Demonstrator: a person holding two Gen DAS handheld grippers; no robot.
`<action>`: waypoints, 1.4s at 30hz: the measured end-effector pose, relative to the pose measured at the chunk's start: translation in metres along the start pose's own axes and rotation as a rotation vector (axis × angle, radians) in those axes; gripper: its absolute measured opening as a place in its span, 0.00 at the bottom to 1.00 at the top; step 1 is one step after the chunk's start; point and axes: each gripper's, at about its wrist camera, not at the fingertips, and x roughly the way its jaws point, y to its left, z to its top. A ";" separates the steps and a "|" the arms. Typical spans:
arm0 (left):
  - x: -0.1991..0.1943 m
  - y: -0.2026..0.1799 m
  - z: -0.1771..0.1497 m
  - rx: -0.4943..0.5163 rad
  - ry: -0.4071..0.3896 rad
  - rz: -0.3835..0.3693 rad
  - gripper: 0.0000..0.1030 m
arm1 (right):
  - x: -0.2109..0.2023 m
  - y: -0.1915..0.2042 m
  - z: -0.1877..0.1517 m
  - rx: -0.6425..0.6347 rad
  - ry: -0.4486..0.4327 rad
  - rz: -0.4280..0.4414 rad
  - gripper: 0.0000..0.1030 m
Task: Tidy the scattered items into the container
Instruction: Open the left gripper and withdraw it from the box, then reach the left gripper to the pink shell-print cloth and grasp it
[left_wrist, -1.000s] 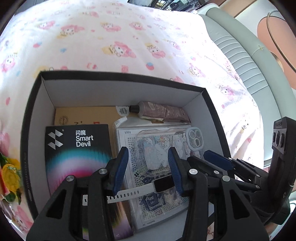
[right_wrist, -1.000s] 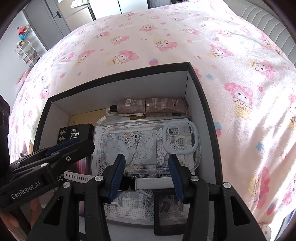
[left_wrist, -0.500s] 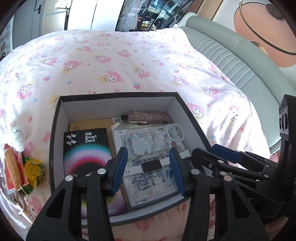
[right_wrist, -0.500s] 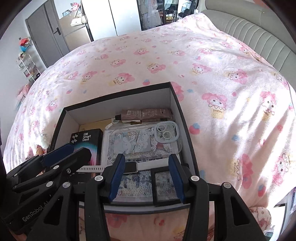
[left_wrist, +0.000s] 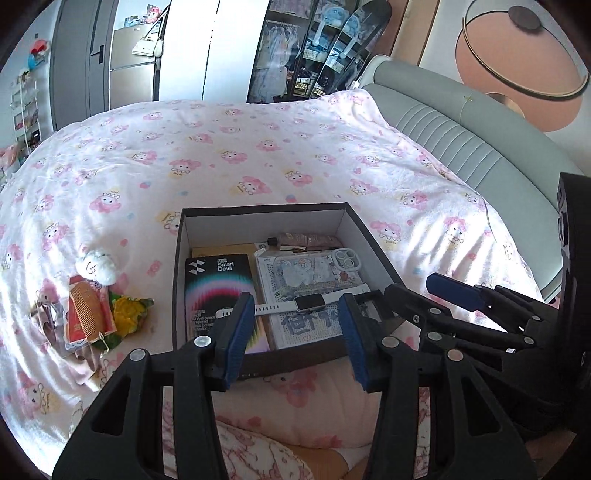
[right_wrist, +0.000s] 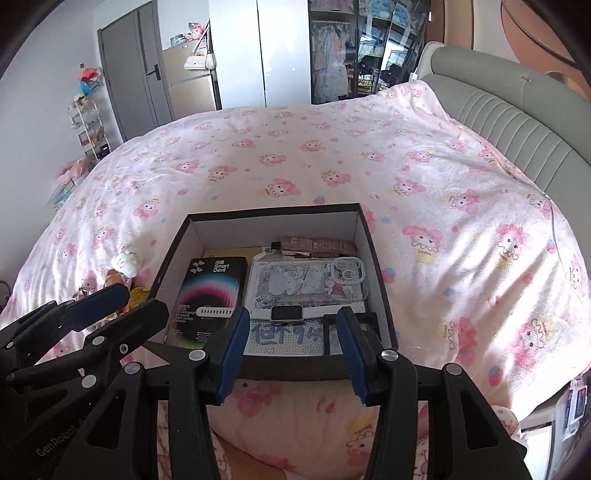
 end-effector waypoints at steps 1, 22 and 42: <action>-0.005 0.004 -0.002 -0.011 0.000 0.006 0.49 | -0.001 0.003 -0.001 -0.004 0.000 0.016 0.44; -0.065 0.133 -0.056 -0.246 -0.025 0.218 0.52 | 0.021 0.142 -0.016 -0.227 0.083 0.263 0.44; -0.010 0.295 -0.120 -0.711 0.090 0.258 0.53 | 0.154 0.238 0.007 -0.313 0.421 0.456 0.44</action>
